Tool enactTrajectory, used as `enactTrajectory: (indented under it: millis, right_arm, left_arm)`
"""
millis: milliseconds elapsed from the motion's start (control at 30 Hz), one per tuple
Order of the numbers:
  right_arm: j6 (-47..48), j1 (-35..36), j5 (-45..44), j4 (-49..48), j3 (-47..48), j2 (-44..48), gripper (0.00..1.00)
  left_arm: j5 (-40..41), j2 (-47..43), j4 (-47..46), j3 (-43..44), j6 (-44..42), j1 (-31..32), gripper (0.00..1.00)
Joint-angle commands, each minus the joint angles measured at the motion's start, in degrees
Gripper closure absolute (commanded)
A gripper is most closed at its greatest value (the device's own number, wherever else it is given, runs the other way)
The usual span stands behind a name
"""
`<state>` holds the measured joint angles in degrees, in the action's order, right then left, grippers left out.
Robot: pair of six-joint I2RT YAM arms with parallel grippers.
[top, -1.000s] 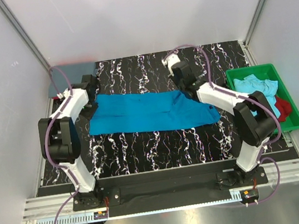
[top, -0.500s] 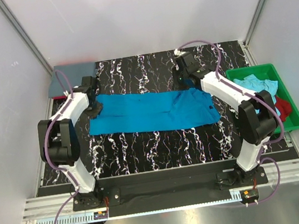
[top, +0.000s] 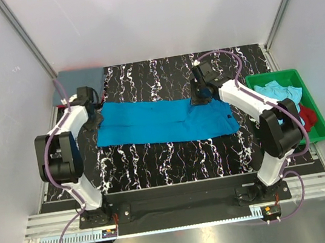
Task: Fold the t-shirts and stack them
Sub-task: Fold the tshirt
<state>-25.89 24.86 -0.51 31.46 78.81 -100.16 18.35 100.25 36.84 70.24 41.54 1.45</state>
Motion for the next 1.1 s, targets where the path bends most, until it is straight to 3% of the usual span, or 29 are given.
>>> enactTrajectory:
  millis: [0,200,433,633,733,800,867,900,1000,1067]
  right_arm:
    - [-1.01,0.19,-0.81,-0.35,0.47,3.65,0.73]
    - [0.66,0.19,-1.16,-0.96,0.30,4.18,0.73]
    - [1.80,0.10,-0.81,-1.76,0.03,4.45,0.72]
    - [1.89,0.19,-0.54,-2.02,0.47,4.18,0.73]
    - [1.98,0.19,-0.80,-2.11,0.56,4.18,0.73]
    - [1.98,0.19,-0.80,-2.02,0.56,4.27,0.73]
    - [1.72,0.19,-0.89,-2.20,0.47,4.45,0.72]
    - [1.81,0.19,-0.89,-2.20,0.39,4.53,0.72]
    - [1.54,0.10,-1.07,-2.63,0.38,4.62,0.72]
    - [1.37,0.19,-0.89,-2.72,0.38,4.80,0.72]
  left_arm:
    - [-3.58,-1.90,-4.32,-0.80,-1.73,-4.61,0.60]
    - [-7.10,0.65,-5.02,0.16,-3.56,-5.50,0.62]
    - [-10.17,2.06,-6.43,0.16,-9.45,-5.85,0.76]
    - [-12.72,1.36,-8.62,-2.11,-14.73,-6.29,0.72]
    - [-7.48,1.27,-4.17,-0.03,-8.61,-6.90,0.79]
    - [2.89,2.23,8.25,2.96,5.43,-6.90,0.87]
    - [5.47,5.02,19.36,8.93,18.77,-6.90,0.82]
    - [3.56,6.00,22.80,10.78,18.67,-6.82,0.80]
    - [-2.52,6.37,22.84,11.86,21.73,-5.76,0.66]
    - [-3.50,5.40,22.40,10.19,25.76,-5.67,0.62]
